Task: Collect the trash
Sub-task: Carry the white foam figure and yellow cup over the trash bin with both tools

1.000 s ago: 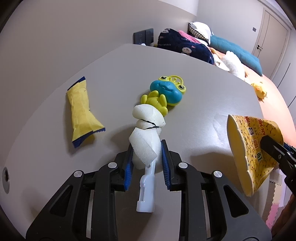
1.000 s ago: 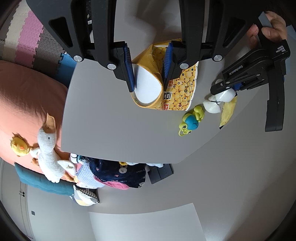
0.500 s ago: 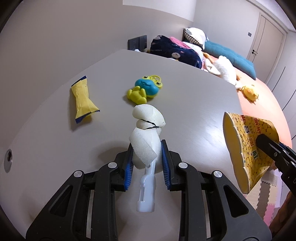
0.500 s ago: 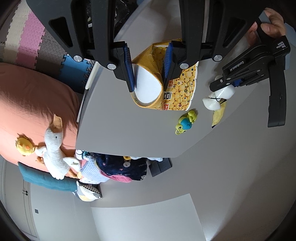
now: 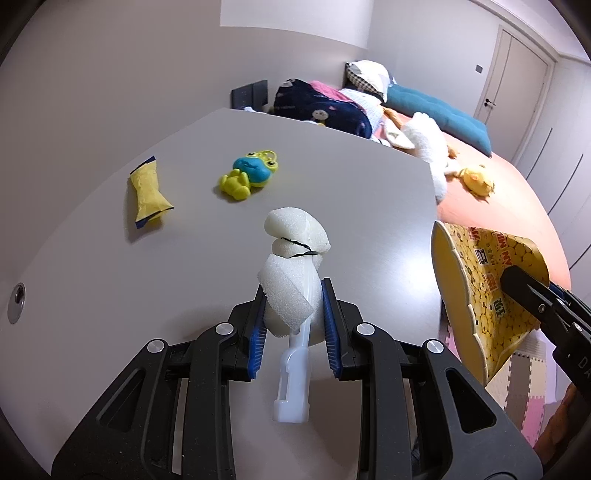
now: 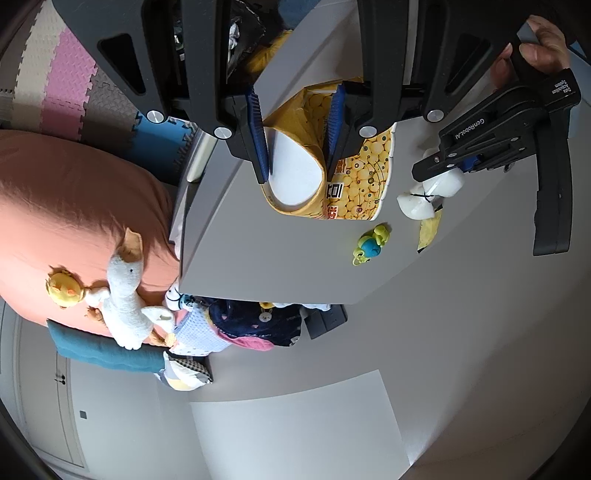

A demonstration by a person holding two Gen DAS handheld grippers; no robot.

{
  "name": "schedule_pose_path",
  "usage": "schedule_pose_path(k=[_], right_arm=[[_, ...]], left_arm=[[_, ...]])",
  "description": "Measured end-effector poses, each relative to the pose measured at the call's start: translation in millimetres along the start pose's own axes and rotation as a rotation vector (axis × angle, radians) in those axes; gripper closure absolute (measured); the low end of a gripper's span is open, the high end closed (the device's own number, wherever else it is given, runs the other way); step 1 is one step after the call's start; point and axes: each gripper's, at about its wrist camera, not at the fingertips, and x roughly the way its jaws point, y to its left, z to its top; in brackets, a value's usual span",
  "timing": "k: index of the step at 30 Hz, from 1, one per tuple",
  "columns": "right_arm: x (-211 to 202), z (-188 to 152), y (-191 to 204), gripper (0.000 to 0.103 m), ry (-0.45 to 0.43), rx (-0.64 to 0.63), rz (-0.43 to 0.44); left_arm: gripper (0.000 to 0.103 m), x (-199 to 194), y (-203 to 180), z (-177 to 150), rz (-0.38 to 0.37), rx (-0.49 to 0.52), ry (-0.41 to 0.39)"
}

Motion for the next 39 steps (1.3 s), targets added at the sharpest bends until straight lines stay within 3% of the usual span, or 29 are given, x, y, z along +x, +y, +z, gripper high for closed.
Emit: schedule_pose_path(k=[20,39], right_arm=[[-60,-22,-24,0.072,-0.065,0.025,-0.042],[-109,-42,-99,0.072,-0.104,0.149,-0.159]], left_arm=[[0.076,-33,-51,-23,-0.061,0.053,-0.033],[0.076,-32,-127,-43,-0.168,0.184,-0.001]])
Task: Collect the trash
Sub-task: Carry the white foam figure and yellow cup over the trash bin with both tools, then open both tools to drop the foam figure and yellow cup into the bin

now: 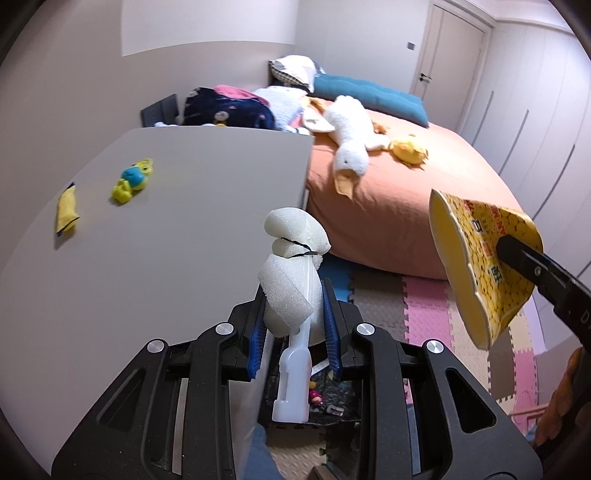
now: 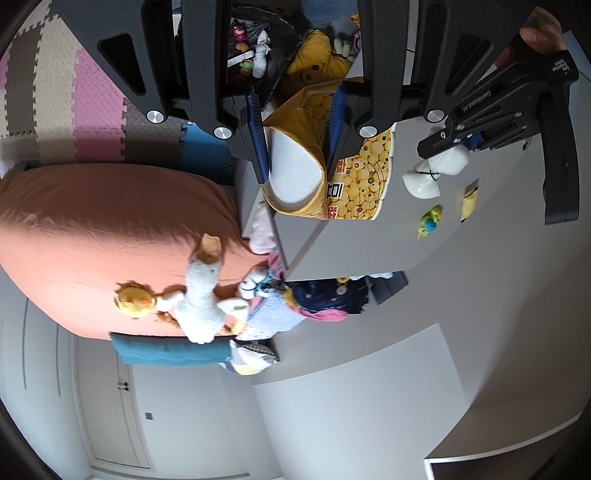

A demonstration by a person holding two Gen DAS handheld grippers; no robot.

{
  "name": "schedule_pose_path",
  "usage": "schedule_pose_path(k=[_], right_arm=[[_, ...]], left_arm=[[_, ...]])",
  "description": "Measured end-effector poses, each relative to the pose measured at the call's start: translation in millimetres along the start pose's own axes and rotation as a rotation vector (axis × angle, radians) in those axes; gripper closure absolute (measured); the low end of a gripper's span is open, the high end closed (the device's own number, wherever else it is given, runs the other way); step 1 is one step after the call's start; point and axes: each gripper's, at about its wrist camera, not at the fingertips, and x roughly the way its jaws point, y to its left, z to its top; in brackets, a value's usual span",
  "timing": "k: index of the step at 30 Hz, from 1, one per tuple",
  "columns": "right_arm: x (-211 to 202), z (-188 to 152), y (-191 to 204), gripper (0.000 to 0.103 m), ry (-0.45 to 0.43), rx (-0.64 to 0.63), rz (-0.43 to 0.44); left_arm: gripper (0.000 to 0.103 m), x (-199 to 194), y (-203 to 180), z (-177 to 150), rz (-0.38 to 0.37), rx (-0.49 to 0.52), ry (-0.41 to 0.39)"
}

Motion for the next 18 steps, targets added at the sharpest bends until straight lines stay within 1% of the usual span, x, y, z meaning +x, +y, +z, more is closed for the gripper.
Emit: schedule_pose_path(k=[4,7,8,9,10,11,12,13,16,18], right_arm=[[-1,0,-14,0.072,0.004,0.022,-0.022],[0,1,-22,0.072,0.02,0.031,-0.034],[1,1,-25,0.071,0.028,0.038,-0.039],[2,1,-29,0.064,0.033,0.05,-0.045],[3,2,-32,0.046,0.041,0.056,-0.059],[4,2,-35,0.039,0.042,0.062,-0.081],[3,2,-37,0.034,0.027,0.07,-0.104],[1,2,-39,0.033,0.017,0.073,-0.119],[-1,3,-44,0.031,0.004,0.081,-0.138],[-2,3,-45,0.03,-0.002,0.085,-0.137]], left_arm=[[0.076,6,-17,-2,-0.035,0.039,0.021],[0.074,11,-26,-4,-0.044,0.069,0.039],[0.06,12,-28,-4,-0.048,0.075,0.048],[0.047,14,-30,-5,-0.051,0.086,0.066],[0.018,15,-31,-5,-0.046,0.092,0.072],[0.007,14,-32,-6,-0.023,0.1,0.059],[0.007,12,-34,-7,0.005,0.113,0.037],[0.007,12,-35,-7,0.019,0.128,0.034],[0.007,14,-35,-6,0.04,0.133,0.042],[0.007,14,-32,-5,0.039,0.121,0.044]])
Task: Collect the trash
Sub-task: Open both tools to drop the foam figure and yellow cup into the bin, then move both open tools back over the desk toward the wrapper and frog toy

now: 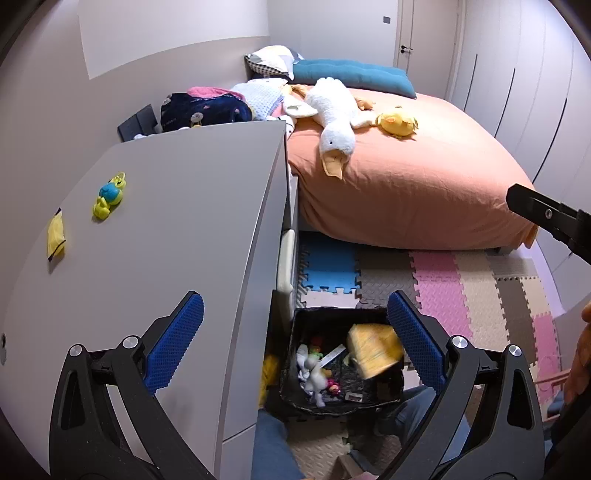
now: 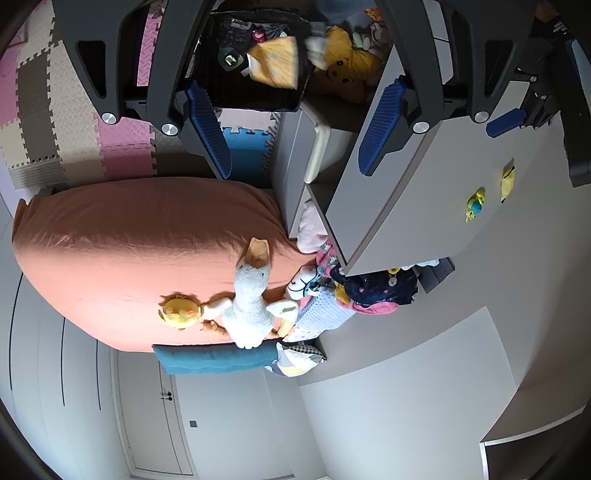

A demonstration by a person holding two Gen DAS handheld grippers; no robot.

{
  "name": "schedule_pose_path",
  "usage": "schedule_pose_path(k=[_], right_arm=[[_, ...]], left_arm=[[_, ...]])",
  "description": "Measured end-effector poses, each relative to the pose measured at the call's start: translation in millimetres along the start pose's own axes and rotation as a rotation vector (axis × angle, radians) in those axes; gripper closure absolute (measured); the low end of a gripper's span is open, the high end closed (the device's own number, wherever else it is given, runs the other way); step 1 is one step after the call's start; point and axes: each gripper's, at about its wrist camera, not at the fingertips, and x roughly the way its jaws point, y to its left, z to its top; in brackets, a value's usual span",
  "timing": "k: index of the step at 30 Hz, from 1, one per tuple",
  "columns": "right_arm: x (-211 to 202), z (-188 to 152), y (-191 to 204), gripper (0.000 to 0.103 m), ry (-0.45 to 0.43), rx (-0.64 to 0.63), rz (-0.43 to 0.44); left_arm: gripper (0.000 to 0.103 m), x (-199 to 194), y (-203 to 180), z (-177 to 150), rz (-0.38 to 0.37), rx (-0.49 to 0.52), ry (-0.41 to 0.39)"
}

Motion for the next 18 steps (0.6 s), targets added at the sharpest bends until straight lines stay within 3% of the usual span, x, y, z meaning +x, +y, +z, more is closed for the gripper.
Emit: schedule_pose_path(k=[18], right_arm=[[25,-3,33,0.029,0.046,-0.071,0.051]], left_arm=[[0.007,8,32,0,0.049,-0.06,0.022]])
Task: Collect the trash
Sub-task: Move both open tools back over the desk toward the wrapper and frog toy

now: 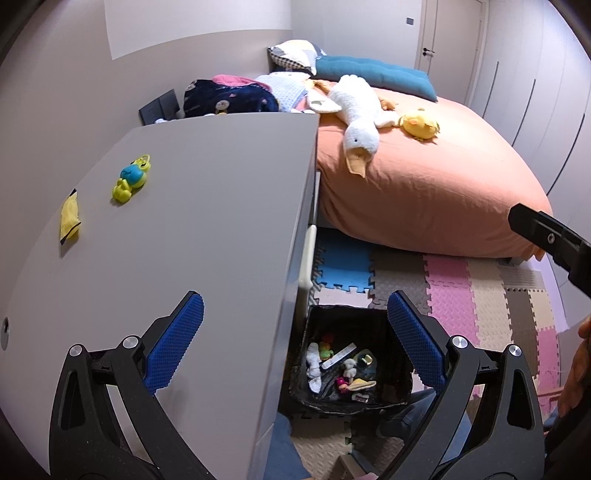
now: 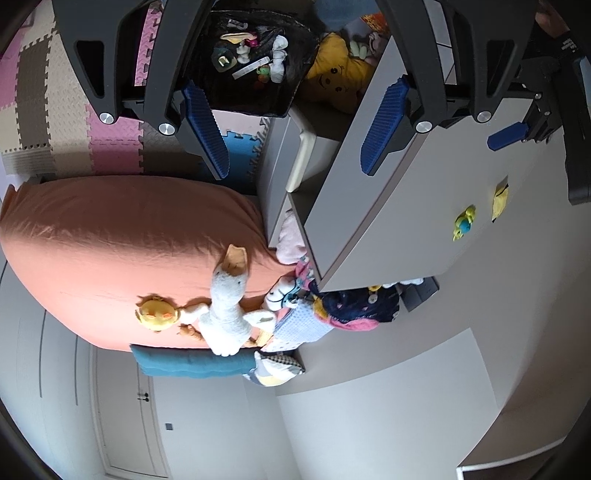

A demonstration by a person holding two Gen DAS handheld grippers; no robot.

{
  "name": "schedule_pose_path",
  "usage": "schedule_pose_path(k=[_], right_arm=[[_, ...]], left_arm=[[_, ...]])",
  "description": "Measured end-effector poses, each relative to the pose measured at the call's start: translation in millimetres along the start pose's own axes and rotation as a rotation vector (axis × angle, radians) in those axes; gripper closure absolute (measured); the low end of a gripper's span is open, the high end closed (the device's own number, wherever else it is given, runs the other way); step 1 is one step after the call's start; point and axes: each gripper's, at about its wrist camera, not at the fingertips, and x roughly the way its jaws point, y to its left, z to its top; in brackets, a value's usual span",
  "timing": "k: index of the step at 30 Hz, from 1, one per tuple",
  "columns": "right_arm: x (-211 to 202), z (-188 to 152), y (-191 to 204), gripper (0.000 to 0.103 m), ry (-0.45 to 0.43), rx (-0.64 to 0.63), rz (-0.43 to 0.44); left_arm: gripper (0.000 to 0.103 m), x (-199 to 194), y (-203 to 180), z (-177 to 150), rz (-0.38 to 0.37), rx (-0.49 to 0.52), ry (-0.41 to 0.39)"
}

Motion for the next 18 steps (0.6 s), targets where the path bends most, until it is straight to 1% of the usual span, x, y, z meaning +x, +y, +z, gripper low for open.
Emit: schedule_pose_path(k=[8,18], right_arm=[[18,7,27,0.029,0.018,-0.041,0.034],[45,16,74,0.029,0.044,-0.096,0.094]], left_arm=[[0.007,2,23,6,0.03,-0.015,0.002],[0.007,5,77,11,0.076,-0.105,0.008]])
